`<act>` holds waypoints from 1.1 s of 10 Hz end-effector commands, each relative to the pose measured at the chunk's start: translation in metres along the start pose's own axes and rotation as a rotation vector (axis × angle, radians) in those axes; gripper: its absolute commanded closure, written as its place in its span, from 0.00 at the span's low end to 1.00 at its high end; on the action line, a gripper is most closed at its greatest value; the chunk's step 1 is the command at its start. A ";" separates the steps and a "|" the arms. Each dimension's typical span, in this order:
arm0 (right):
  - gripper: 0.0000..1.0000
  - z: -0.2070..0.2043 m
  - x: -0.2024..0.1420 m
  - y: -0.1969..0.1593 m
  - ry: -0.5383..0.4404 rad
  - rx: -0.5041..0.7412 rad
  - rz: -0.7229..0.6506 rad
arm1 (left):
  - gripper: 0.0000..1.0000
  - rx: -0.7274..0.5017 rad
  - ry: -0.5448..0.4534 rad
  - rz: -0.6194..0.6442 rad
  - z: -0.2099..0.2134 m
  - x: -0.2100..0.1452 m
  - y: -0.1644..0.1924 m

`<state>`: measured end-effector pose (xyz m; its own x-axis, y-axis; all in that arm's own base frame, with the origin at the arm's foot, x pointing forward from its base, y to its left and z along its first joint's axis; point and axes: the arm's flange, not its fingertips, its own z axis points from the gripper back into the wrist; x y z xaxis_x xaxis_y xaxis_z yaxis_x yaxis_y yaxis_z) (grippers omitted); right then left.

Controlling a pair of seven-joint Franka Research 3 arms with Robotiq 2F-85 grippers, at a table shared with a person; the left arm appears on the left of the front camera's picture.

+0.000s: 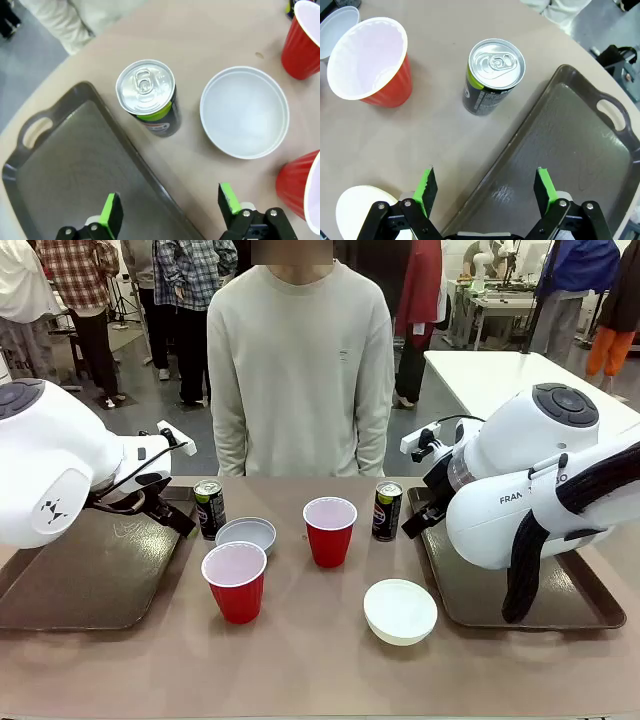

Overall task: Prepare tableware on both trays.
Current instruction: Pick up a Picnic Bowl from the table and place it on a Handle tray.

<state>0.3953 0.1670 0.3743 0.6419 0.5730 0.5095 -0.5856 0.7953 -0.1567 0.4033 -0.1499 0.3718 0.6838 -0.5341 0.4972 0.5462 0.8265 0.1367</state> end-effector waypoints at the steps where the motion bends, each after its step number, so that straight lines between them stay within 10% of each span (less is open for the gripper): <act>1: 0.00 0.000 0.000 0.000 0.000 0.000 0.000 | 0.00 0.000 0.000 0.000 0.000 0.000 0.000; 11: 0.00 0.000 0.000 0.000 0.000 0.000 0.000 | 0.00 0.000 0.000 0.000 0.000 0.000 0.000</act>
<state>0.3953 0.1670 0.3743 0.6418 0.5732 0.5094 -0.5857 0.7952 -0.1569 0.4032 -0.1501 0.3718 0.6837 -0.5342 0.4972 0.5463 0.8264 0.1366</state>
